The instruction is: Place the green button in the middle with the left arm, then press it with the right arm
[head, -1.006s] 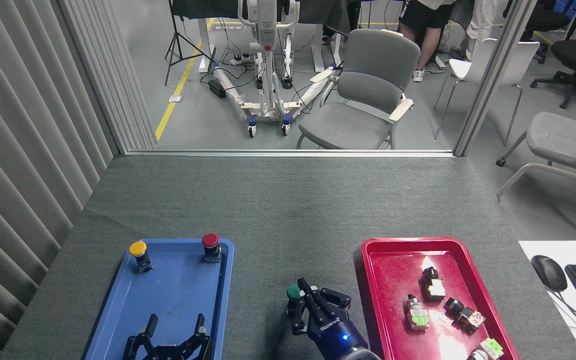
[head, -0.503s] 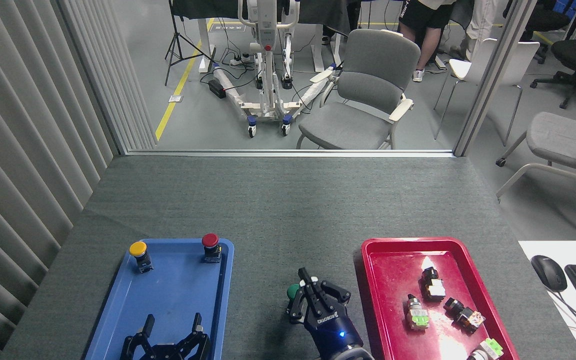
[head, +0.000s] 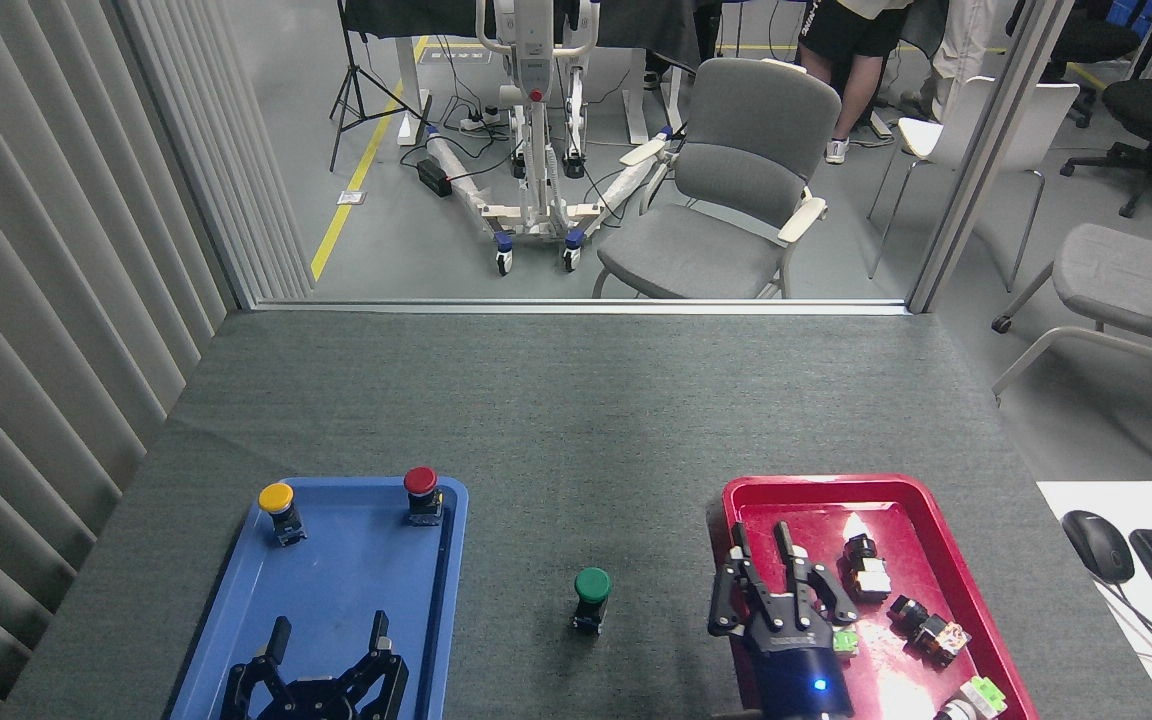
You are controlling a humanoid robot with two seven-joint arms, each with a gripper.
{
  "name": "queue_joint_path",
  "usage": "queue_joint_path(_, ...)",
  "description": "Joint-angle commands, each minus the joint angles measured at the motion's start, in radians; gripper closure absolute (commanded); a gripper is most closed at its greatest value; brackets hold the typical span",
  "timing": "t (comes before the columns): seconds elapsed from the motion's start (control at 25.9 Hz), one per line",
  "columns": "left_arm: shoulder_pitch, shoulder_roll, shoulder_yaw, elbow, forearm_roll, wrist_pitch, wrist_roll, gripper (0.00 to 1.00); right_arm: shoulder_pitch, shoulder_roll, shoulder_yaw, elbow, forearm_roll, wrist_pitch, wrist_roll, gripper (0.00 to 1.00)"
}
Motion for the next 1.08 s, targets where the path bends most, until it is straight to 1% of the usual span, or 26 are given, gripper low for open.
queue_joint_path(0.0,0.009,0.037,0.008,-0.012,-0.001,-0.039,0.005,0.01,0.048,-0.051,-0.033,-0.033,-0.002,0.022,-0.004,0.00)
queue_joint_path(0.04,0.012,0.058,0.009,-0.015,-0.001,-0.052,0.008,0.00,0.062,-0.051,-0.036,-0.046,-0.002,0.040,-0.003,0.00)
queue_joint_path(0.15,0.013,0.081,0.029,-0.070,-0.001,-0.058,0.005,0.00,0.094,-0.046,-0.034,-0.076,0.009,0.078,-0.004,0.00)
queue_joint_path(0.23,0.021,0.101,0.060,-0.104,0.000,-0.064,-0.004,0.00,0.122,-0.045,-0.034,-0.102,0.010,0.074,-0.004,0.00)
queue_joint_path(0.31,0.040,0.107,0.066,-0.115,0.002,-0.066,-0.016,0.00,0.142,-0.053,-0.031,-0.106,0.010,0.069,-0.003,0.00)
queue_joint_path(0.39,0.040,0.109,0.066,-0.115,0.005,-0.072,-0.065,0.00,0.154,-0.057,-0.031,-0.108,0.010,0.077,0.005,0.00)
queue_joint_path(0.5,0.041,0.107,0.078,-0.141,0.010,-0.096,-0.180,0.00,0.159,-0.060,-0.031,-0.111,0.016,0.095,0.029,0.00)
queue_joint_path(0.54,0.035,0.103,0.083,-0.138,0.011,-0.096,-0.202,0.00,0.159,-0.059,-0.031,-0.114,0.023,0.108,0.038,0.00)
queue_joint_path(0.58,0.033,0.100,0.085,-0.138,0.013,-0.098,-0.203,0.00,0.159,-0.057,-0.031,-0.114,0.032,0.123,0.054,0.00)
queue_joint_path(0.73,0.041,0.095,0.080,-0.138,0.014,-0.104,-0.199,0.00,0.160,-0.048,-0.029,-0.126,0.033,0.132,0.083,0.00)
queue_joint_path(0.85,0.041,0.071,0.074,-0.138,0.014,-0.122,-0.154,0.00,0.163,-0.051,-0.025,-0.128,0.035,0.138,0.107,0.00)
queue_joint_path(0.93,0.043,0.057,0.074,-0.138,0.014,-0.141,-0.137,0.00,0.160,-0.050,-0.025,-0.126,0.035,0.137,0.111,0.00)
queue_joint_path(1.04,0.040,0.055,0.074,-0.133,0.016,-0.145,-0.136,0.00,0.157,-0.048,-0.025,-0.126,0.035,0.135,0.109,0.00)
